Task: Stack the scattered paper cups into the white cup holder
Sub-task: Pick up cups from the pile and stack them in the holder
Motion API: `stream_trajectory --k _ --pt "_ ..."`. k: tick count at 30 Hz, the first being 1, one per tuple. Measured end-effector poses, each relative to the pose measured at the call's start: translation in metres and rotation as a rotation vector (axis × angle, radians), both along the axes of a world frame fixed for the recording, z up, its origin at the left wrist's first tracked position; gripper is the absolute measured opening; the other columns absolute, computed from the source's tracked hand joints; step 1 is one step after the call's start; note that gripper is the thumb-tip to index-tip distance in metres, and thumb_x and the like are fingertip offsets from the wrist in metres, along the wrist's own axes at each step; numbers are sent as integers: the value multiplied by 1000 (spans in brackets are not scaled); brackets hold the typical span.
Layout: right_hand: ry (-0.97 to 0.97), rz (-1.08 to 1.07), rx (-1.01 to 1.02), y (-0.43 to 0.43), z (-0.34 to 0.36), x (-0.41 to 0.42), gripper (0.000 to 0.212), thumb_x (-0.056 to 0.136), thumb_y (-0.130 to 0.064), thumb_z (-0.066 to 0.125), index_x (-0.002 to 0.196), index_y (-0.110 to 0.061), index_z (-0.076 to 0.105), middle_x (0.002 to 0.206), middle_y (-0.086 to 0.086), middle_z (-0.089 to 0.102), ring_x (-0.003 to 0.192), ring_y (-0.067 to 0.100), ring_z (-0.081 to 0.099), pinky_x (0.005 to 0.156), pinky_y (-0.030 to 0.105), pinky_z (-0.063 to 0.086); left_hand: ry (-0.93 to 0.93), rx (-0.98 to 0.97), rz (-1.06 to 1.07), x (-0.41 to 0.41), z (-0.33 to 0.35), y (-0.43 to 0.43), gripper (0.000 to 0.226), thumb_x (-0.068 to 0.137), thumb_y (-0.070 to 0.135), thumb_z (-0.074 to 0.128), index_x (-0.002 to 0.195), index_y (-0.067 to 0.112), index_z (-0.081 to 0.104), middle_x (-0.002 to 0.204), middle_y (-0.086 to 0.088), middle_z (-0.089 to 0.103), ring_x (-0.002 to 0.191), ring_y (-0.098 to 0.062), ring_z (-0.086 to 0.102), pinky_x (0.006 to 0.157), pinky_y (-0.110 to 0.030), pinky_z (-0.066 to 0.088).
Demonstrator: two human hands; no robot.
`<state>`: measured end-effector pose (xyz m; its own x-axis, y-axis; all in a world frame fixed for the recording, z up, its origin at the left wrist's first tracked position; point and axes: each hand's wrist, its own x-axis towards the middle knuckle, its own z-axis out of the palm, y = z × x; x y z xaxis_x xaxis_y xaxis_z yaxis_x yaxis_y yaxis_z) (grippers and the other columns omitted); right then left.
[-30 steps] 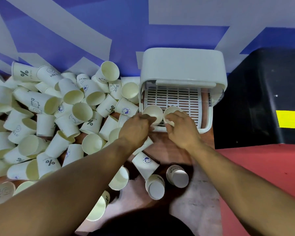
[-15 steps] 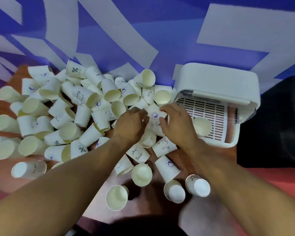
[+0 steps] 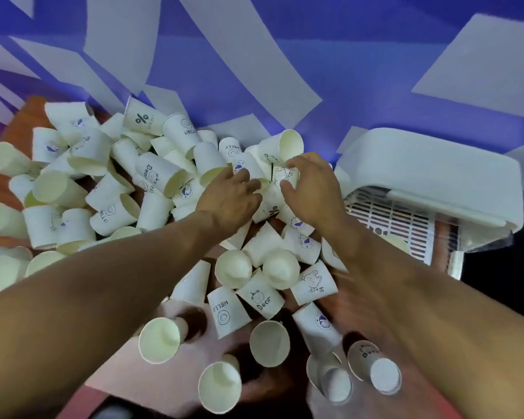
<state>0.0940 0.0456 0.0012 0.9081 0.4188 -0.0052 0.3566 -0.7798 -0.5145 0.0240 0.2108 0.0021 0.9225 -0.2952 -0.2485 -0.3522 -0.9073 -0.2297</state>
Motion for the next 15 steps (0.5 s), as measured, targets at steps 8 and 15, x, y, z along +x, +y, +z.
stream_trajectory --k 8,15 --pt "76 41 -94 29 -30 23 40 82 -19 62 122 -14 62 135 1 48 121 24 44 96 33 43 18 301 -373 46 -2 23 26 85 9 48 68 24 60 61 8 38 83 -21 46 71 -33 26" --pt "46 51 -138 38 -33 29 37 82 -16 59 118 -11 63 122 2 60 110 28 52 92 38 46 -76 325 -493 56 -12 33 35 83 8 39 57 23 56 57 4 38 75 -23 44 72 -34 30"
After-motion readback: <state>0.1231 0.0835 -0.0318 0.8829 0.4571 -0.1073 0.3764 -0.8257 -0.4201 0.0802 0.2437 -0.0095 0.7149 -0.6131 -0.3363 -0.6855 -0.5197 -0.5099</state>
